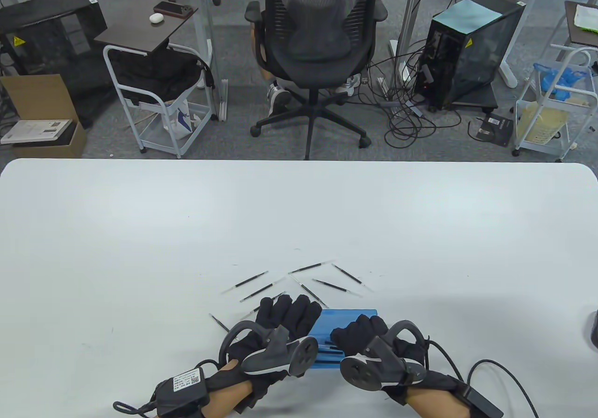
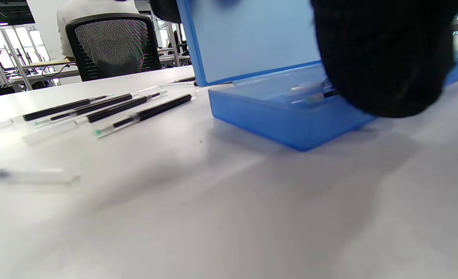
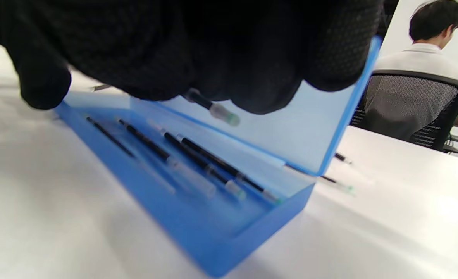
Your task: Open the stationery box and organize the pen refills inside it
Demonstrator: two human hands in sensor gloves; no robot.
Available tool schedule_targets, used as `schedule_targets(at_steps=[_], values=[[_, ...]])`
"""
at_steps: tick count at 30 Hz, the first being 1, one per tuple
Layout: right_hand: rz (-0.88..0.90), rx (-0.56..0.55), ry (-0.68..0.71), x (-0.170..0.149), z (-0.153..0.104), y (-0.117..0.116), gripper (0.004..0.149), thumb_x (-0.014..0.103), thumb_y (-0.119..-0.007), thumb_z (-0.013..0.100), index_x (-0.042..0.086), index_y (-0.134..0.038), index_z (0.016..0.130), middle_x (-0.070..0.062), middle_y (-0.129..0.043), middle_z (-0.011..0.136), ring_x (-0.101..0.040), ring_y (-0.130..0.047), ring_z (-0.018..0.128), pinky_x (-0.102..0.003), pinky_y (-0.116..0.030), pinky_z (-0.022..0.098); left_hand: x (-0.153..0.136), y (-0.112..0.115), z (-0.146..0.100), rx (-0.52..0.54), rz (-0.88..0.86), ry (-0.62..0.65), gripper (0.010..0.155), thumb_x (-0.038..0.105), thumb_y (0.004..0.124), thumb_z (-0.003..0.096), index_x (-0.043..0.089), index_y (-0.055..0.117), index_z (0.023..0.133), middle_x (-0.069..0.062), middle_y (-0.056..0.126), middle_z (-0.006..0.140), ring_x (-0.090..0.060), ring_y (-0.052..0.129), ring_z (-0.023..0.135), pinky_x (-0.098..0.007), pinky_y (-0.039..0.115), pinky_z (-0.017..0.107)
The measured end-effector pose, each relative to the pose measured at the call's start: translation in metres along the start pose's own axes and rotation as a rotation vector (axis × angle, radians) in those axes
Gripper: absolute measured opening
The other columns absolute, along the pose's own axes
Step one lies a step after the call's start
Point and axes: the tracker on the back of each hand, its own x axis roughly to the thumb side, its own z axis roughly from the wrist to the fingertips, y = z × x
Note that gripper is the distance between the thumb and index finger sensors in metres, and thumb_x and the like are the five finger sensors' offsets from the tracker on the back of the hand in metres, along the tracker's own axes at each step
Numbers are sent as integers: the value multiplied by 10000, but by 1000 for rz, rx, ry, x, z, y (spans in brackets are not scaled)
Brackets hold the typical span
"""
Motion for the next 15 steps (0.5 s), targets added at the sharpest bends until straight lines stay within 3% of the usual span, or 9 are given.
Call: schedule_targets(at_steps=[7,15], values=[[-31,49,37,8,6,-16,575,298,-925,428,129,-754,950,-66,-992,738,-332,-1000,669,-537,-836,549,-1,0,1,-1,-4,2,1199,626,820,375,265,-38,1130,-61,57,1287,-422,287,1212,-678,316,869],[-31,28,24,7,6,-17,571,297,-918,436,133,-749,956,-66,-988,754,-331,-996,682,-531,-833,552,-1,0,1,-2,-4,-1,1200,628,821,373,267,-38,1130,-58,56,1287,-422,288,1211,-676,316,870]])
